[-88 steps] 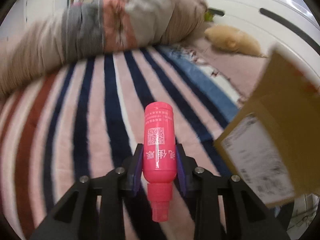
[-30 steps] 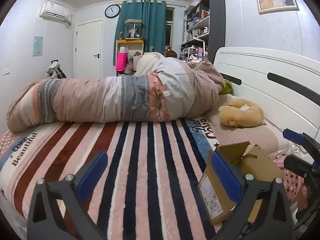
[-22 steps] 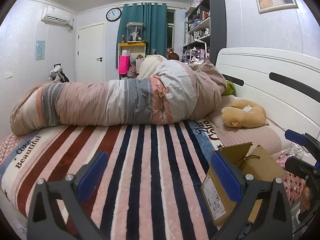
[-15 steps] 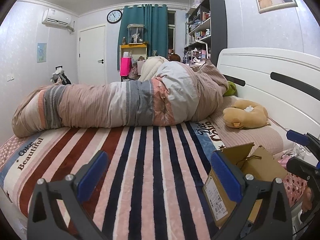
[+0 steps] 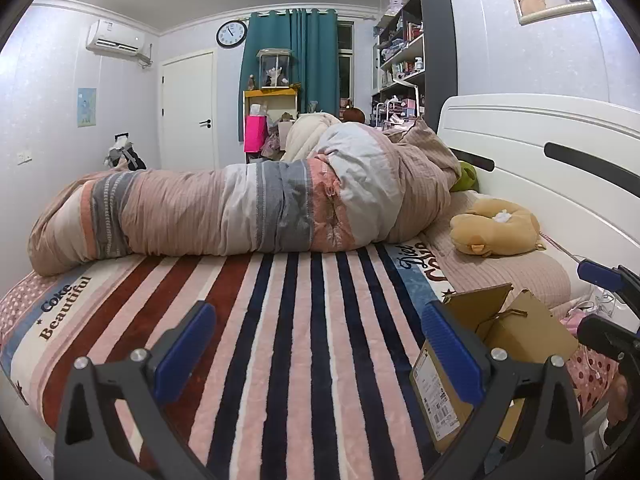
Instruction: Organize rigid objects
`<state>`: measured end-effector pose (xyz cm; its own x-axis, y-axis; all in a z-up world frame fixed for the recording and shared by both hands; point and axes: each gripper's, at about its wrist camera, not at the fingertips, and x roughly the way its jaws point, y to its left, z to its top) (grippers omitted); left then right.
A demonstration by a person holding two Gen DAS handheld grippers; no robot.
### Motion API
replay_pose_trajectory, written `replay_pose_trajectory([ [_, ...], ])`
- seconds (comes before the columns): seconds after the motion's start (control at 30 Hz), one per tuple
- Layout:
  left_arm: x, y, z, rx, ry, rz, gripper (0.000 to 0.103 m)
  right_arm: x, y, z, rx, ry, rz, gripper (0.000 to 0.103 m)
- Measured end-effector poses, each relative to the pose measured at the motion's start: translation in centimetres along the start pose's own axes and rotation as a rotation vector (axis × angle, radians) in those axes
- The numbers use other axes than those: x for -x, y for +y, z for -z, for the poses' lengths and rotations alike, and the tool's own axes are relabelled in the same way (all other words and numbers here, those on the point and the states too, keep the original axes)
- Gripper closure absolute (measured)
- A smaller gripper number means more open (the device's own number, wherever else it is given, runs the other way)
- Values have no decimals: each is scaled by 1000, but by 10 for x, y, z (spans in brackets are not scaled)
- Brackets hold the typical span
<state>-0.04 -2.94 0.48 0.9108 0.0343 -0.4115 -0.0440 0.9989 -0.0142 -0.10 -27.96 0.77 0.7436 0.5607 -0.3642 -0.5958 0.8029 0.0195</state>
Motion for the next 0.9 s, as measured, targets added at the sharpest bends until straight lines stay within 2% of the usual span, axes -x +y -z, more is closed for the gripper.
replay_pose_trajectory([
  [0.9,1,-1,2,4,5,-9,1,0,-2,0,0,2,-1,0],
])
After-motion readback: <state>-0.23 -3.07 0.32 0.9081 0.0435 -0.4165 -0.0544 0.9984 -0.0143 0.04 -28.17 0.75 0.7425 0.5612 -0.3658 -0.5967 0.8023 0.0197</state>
